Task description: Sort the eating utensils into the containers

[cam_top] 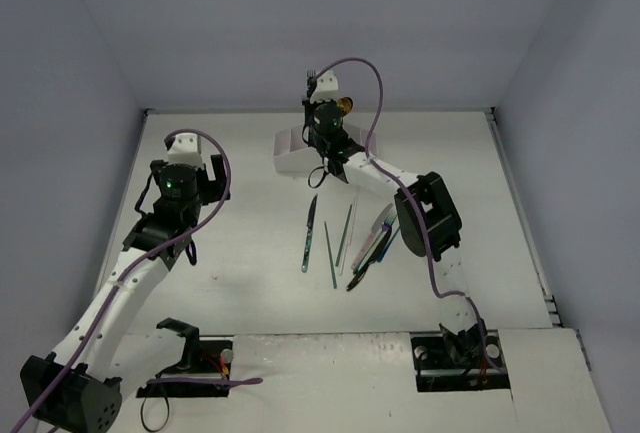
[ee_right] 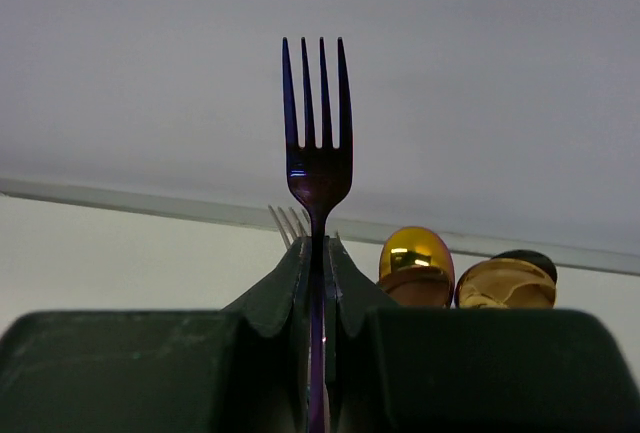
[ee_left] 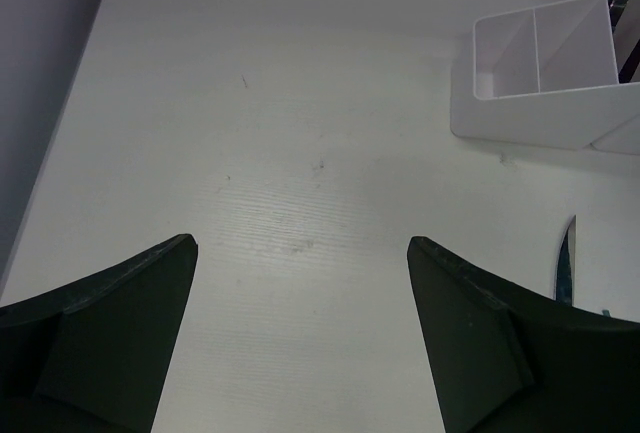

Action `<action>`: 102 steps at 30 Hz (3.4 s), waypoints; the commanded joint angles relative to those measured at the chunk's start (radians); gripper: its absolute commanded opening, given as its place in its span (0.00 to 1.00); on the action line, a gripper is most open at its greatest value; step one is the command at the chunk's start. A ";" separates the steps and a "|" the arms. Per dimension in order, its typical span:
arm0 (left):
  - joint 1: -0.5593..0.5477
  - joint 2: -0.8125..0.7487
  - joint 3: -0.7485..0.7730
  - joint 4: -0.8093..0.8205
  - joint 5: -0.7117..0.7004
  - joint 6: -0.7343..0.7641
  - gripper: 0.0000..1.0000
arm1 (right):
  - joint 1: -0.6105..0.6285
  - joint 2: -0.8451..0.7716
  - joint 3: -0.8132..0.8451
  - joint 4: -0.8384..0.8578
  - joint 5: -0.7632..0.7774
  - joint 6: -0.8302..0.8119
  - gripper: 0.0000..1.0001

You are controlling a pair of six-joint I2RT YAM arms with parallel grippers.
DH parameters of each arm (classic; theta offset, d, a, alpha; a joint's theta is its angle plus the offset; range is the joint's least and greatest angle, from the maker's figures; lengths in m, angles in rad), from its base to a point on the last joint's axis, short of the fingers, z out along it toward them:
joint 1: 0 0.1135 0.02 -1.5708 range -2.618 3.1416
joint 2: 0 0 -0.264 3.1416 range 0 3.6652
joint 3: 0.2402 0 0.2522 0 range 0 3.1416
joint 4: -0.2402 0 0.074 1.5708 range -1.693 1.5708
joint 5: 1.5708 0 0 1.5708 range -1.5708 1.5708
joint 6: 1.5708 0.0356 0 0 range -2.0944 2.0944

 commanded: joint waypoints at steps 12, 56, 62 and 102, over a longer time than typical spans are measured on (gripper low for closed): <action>0.002 -0.030 -0.008 0.117 -0.016 0.024 0.94 | 0.046 -0.290 -0.250 0.162 0.095 0.033 0.36; 0.000 -0.111 -0.048 0.151 -0.030 0.091 0.97 | -0.297 -0.708 -0.856 -0.951 -0.070 0.767 0.46; 0.000 -0.112 -0.045 0.146 -0.028 0.094 0.97 | -0.305 -0.639 -0.852 -0.949 -0.082 0.758 0.43; 0.000 -0.091 -0.037 0.134 -0.014 0.090 0.97 | -0.076 -0.601 -0.285 -0.233 -0.016 0.141 0.00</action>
